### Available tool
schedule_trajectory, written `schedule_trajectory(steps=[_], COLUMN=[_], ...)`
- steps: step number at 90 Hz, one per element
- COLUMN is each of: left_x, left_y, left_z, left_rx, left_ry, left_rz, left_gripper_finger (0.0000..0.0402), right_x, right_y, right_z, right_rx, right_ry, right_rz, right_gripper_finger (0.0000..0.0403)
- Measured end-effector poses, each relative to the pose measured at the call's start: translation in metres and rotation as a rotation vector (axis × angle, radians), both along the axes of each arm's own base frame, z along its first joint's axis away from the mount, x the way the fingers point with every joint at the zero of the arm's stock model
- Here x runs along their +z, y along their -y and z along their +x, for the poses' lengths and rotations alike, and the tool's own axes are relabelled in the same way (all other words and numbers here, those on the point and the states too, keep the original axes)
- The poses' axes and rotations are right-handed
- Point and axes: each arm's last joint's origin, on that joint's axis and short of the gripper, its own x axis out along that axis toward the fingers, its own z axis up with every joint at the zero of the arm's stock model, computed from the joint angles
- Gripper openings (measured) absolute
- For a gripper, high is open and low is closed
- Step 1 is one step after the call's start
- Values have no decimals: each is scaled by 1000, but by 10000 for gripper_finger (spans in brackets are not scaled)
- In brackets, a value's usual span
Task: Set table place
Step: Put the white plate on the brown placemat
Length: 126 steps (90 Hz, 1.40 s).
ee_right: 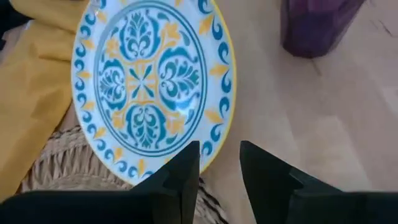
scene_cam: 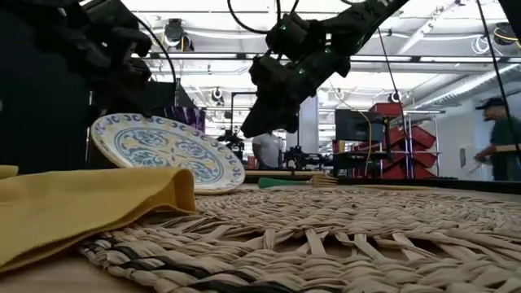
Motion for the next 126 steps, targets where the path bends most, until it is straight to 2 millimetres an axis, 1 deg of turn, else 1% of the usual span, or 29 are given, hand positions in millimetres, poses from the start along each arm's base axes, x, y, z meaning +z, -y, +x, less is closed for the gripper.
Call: schedule_trajectory(steps=[8,17,33,54,69,80,94,102,107,116,126], left_x=[0,-2,-2,2,3,3,2,-4,-10,-19,-22], left_y=[-2,-2,-2,-2,0,2,3,8,12,19,27], left_z=[4,7,12,16,17,18,17,13,9,-1,-3], left_rx=[-9,-19,-34,-37,-69,-80,-82,-66,-44,45,57], left_ry=[21,19,39,86,107,105,90,9,-80,-247,-300], left_rz=[5,0,6,25,8,7,-3,-68,-120,-208,-250], left_gripper_finger=[0,0,0,0,0,0,0,0,0,0,0], right_x=[-7,-9,-6,-6,-9,-10,-13,-17,-20,-23,-19], right_y=[1,1,2,7,11,13,11,10,7,0,-8], right_z=[2,6,9,8,4,3,1,-4,-7,-9,-13], right_rx=[10,33,48,73,61,43,34,19,22,27,41], right_ry=[-1,26,79,88,49,33,-13,-78,-123,-176,-213], right_rz=[16,37,17,38,35,-15,14,44,55,52,53], right_gripper_finger=[102,102,102,102,103,103,103,103,103,103,103])
